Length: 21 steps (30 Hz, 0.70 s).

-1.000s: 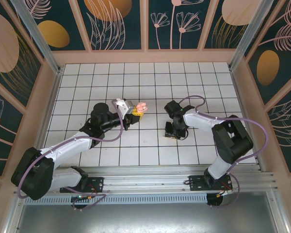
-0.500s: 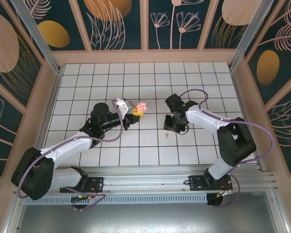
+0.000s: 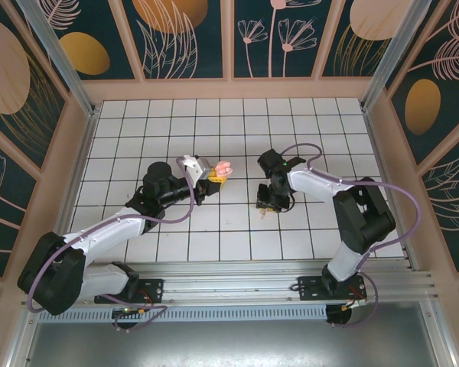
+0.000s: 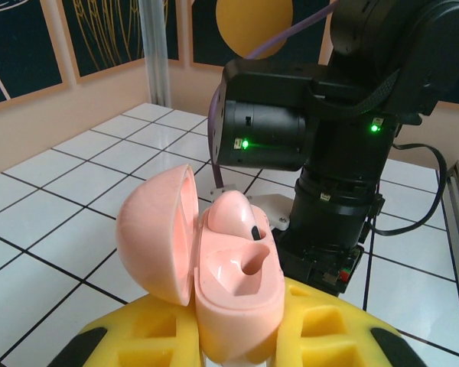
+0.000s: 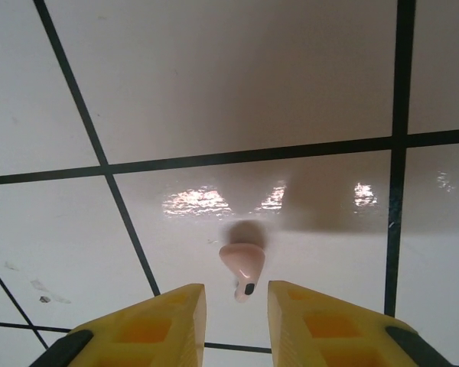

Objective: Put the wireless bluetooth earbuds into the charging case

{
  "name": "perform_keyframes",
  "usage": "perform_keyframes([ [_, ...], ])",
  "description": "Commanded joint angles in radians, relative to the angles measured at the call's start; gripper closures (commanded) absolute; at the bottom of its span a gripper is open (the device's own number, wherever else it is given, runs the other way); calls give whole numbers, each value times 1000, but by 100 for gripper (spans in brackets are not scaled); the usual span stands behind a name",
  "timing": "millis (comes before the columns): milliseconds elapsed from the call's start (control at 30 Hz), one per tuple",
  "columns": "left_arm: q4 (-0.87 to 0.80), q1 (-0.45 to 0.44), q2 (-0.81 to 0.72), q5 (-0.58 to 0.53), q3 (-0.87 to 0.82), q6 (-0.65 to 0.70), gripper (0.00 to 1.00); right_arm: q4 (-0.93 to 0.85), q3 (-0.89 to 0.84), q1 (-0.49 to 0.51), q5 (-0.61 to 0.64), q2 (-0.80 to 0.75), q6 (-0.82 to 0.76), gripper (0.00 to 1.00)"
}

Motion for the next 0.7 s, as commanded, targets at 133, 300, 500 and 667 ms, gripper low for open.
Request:
perform_keyframes([
  [133, -1, -4, -21, -2, 11, 16, 84, -12, 29, 7, -10, 37, -20, 73],
  [300, -2, -4, -21, -3, 12, 19, 84, -9, 27, 7, -10, 54, -25, 71],
  [500, -1, -3, -18, -4, 13, 20, 84, 7, 25, 5, -4, 68, -28, 70],
  [667, -3, -4, -18, -5, 14, 21, 84, 24, 32, 6, -12, 90, -37, 71],
])
